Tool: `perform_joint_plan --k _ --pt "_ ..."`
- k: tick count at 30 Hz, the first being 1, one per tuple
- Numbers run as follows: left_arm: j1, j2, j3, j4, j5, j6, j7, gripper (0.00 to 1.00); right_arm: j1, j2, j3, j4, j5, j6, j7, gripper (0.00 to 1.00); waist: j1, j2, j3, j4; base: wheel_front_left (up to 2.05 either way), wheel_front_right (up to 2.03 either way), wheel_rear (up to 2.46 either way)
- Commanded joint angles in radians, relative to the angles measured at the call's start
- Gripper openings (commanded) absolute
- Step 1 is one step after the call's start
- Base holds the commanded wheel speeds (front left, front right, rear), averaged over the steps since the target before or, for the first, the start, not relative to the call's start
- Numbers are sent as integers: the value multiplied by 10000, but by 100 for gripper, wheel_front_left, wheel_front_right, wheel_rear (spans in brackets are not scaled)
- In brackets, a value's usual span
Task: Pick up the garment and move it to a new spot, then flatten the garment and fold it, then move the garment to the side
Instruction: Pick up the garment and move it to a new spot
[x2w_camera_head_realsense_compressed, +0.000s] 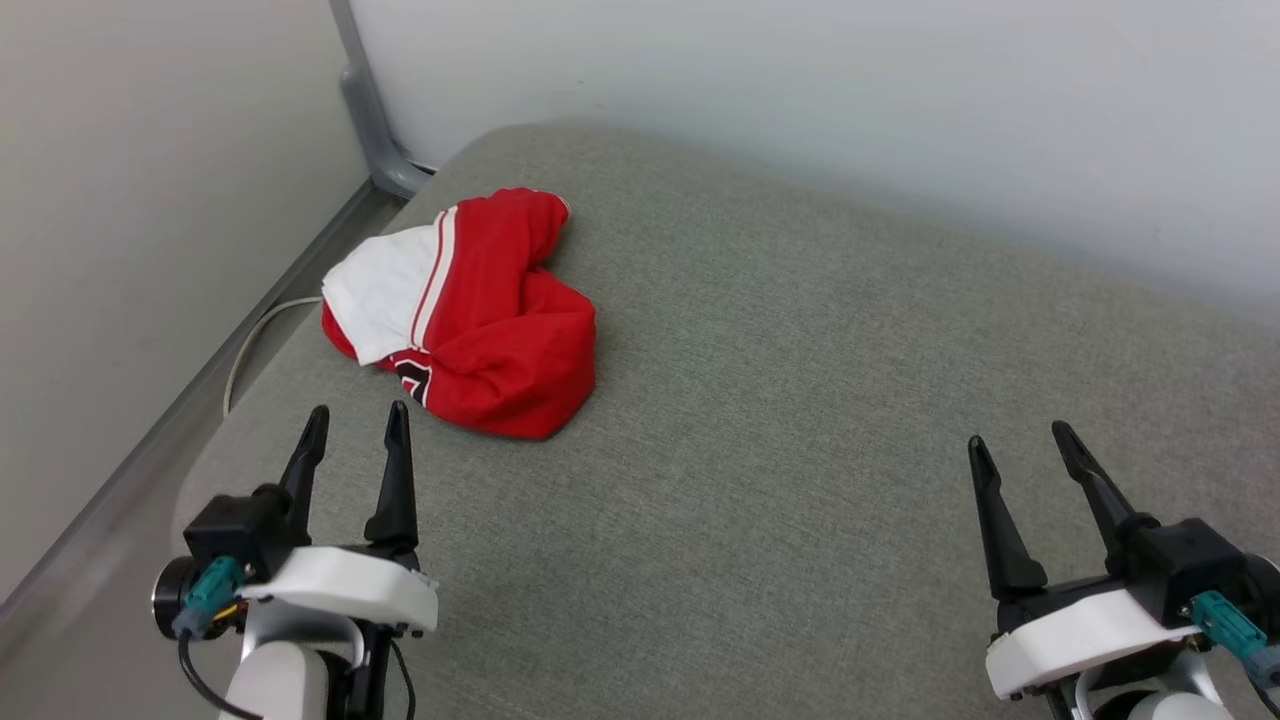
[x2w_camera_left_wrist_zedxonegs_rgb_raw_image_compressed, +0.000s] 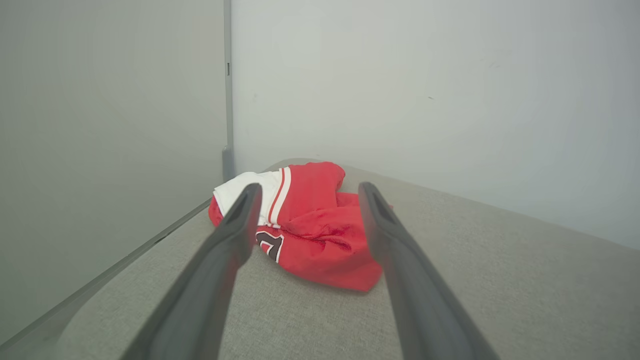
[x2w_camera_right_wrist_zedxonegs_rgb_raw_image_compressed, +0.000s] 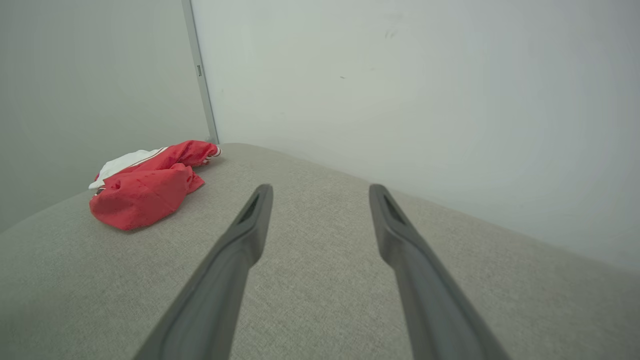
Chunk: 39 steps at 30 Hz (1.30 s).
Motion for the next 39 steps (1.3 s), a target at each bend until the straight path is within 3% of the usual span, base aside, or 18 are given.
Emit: perform_joint_plan --k 1,6,10,26,31,36,37,38,39 --pt "-137 -14 34 81 -57 -37 -22 100 -160 14 24 -73 -32 -7 7 100 -1 0 208 -194 0 0 0" --pt "-1628 351 50 1477 -534 -45 6 100 -529 0 169 -149 -200 -7 126 100 -1 0 840 -806 0 0 0" --pt "-2972 982 -82 2735 -1178 -56 639 100 -757 -60 159 -158 -196 -7 138 100 -1 0 1334 -1339 0 0 0" --pt "-6200 4145 -1403 5773 -4158 -49 5932 100 -2024 -137 478 262 -14 -7 -288 100 -1 0 3416 -3039 0 0 0" --pt "-6447 4700 -1819 6218 -4718 -49 7455 100 -2379 -169 597 480 103 -7 -408 100 -1 0 3849 -3264 0 0 0" --pt "-6233 4633 -2137 7013 -4997 -5 8927 100 -2558 -190 589 590 173 -7 -483 100 -1 0 4085 -3385 0 0 0" --pt "-6205 4599 -2161 7129 -5019 46 9138 94 -2566 -186 562 612 197 -7 -474 100 -1 0 4112 -3403 0 0 0" --pt "-6189 4543 -2170 7203 -5048 74 9265 40 -2573 -183 545 626 213 -7 -486 100 -1 0 4130 -3417 0 0 0" --pt "-6185 4512 -2174 7235 -5060 89 9275 0 -2583 -189 540 625 203 -5 -494 100 -1 0 4143 -3435 0 0 0"
